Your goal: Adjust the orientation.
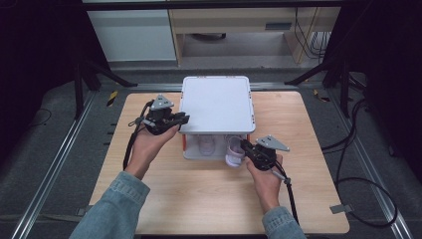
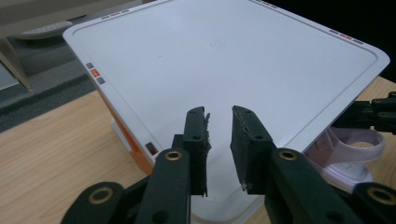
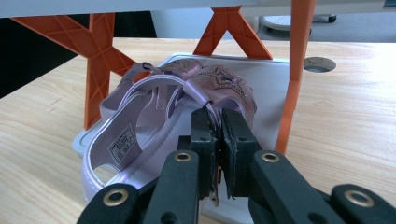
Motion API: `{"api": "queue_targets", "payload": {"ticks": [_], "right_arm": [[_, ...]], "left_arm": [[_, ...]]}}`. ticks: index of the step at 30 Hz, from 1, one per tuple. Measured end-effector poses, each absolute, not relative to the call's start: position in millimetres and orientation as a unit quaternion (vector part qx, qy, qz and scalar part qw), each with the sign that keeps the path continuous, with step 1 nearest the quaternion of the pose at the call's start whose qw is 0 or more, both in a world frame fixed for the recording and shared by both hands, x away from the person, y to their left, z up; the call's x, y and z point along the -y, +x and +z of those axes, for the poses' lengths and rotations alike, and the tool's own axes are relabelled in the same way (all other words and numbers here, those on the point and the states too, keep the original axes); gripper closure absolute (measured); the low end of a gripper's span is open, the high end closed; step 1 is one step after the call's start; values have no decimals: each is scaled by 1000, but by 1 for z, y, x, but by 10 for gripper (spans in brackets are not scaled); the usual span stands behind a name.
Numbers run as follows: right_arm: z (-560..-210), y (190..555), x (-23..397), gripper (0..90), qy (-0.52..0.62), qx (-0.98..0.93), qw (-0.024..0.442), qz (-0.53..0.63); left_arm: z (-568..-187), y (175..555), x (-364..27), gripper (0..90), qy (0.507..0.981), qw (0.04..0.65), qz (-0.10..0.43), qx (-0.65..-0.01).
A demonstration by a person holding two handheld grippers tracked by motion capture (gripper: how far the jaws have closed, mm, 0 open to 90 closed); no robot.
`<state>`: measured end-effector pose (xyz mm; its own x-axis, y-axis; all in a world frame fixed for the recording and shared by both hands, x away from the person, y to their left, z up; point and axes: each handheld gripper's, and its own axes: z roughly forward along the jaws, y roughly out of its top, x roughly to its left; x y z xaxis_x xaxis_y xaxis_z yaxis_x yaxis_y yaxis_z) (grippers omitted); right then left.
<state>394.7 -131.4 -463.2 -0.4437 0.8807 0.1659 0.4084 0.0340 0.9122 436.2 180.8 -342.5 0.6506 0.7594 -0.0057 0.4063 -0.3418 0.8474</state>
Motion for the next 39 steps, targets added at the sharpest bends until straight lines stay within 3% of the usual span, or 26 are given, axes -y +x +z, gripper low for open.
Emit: {"api": "queue_targets", "payload": {"ticks": [5, 17, 39], "right_arm": [[-467, 399, 126, 842, 477, -675, 244, 507], [-482, 411, 113, 842, 487, -666, 258, 503], [-493, 418, 107, 838, 501, -655, 242, 511]], "left_arm": [[-345, 441, -171, 810, 800, 437, 197, -362], [-356, 451, -159, 816, 801, 429, 192, -370], [-358, 455, -156, 818, 796, 429, 193, -382]]}}
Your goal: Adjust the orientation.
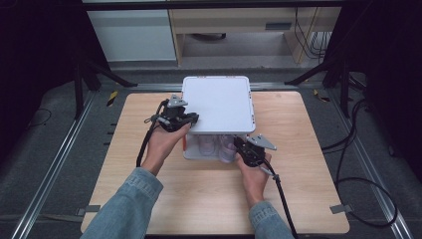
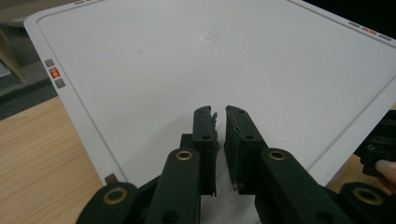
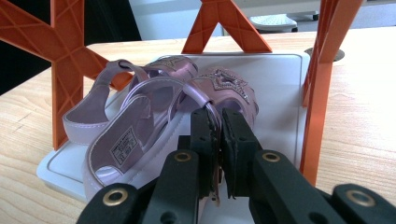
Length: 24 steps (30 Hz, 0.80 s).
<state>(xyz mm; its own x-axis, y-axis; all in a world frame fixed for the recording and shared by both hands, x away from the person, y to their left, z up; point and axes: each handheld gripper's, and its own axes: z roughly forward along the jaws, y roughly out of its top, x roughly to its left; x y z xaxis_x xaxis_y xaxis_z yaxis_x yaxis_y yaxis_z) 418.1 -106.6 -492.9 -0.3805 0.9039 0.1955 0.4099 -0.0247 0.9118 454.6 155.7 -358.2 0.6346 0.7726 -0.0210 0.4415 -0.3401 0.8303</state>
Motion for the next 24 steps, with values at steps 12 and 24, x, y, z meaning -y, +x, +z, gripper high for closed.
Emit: {"api": "queue_targets", "payload": {"ticks": [12, 24], "right_arm": [[-496, 418, 102, 745, 495, -668, 213, 513], [-480, 409, 117, 768, 503, -626, 104, 587]], "left_arm": [[-358, 454, -156, 817, 797, 427, 191, -382], [-356, 455, -155, 815, 801, 420, 191, -382]]}}
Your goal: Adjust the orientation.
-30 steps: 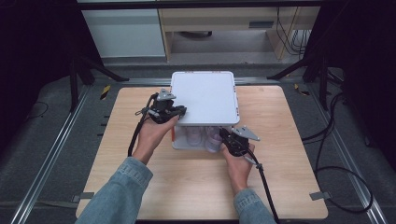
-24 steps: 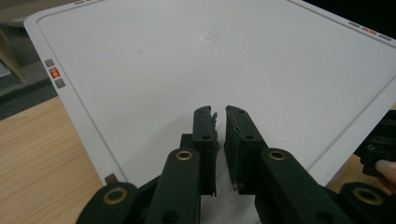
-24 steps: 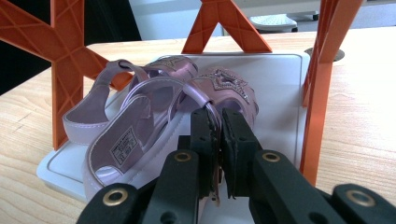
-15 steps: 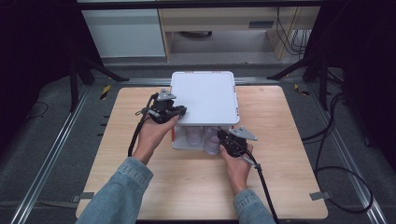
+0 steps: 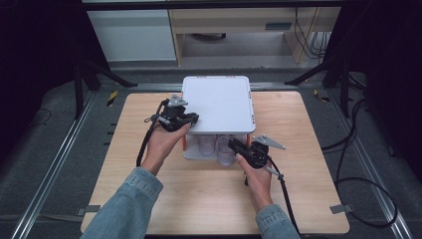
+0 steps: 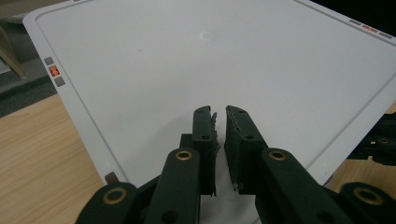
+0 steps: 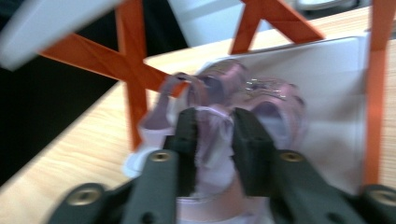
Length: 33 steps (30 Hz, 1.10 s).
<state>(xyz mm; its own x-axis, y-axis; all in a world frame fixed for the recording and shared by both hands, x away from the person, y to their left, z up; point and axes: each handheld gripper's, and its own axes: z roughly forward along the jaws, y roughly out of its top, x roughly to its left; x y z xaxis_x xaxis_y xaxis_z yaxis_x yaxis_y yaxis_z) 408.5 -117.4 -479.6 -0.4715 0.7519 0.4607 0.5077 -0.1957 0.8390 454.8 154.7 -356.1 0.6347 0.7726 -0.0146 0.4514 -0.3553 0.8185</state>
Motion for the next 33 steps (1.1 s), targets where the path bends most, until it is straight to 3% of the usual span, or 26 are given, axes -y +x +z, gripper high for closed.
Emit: {"api": "queue_targets", "payload": {"ticks": [9, 19, 33], "right_arm": [[-469, 395, 119, 887, 476, -639, 59, 601], [-476, 373, 115, 900, 450, -693, 20, 564], [-499, 375, 103, 900, 447, -746, 20, 494]], "left_arm": [[-356, 455, -153, 816, 802, 417, 191, -381], [-354, 456, -152, 829, 804, 411, 188, -386], [-354, 456, -151, 831, 805, 409, 189, -386]]}}
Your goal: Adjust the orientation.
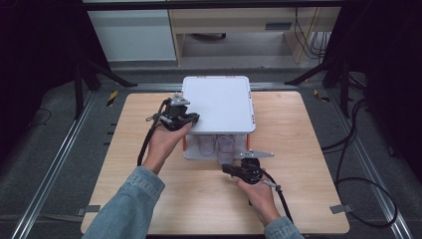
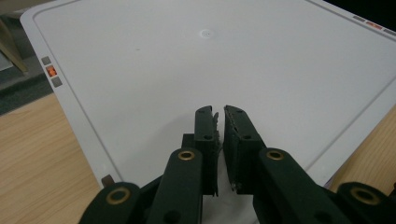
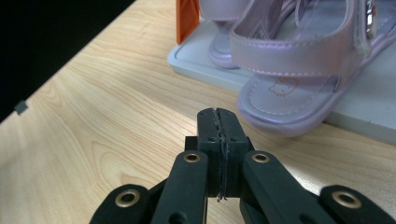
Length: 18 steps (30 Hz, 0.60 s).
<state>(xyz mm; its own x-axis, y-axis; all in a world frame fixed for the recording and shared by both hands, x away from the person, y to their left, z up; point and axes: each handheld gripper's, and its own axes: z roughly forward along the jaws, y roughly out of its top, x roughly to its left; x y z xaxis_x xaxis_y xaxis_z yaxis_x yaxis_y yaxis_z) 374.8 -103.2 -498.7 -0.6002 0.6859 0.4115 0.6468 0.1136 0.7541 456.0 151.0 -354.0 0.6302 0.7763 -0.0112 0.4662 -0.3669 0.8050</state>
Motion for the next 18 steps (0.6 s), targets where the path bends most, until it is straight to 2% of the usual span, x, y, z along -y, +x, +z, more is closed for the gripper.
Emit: {"api": "queue_targets", "payload": {"ticks": [18], "right_arm": [[-510, 388, 102, 900, 460, -754, 32, 467]], "left_arm": [[-353, 457, -150, 857, 807, 407, 186, -384]]}}
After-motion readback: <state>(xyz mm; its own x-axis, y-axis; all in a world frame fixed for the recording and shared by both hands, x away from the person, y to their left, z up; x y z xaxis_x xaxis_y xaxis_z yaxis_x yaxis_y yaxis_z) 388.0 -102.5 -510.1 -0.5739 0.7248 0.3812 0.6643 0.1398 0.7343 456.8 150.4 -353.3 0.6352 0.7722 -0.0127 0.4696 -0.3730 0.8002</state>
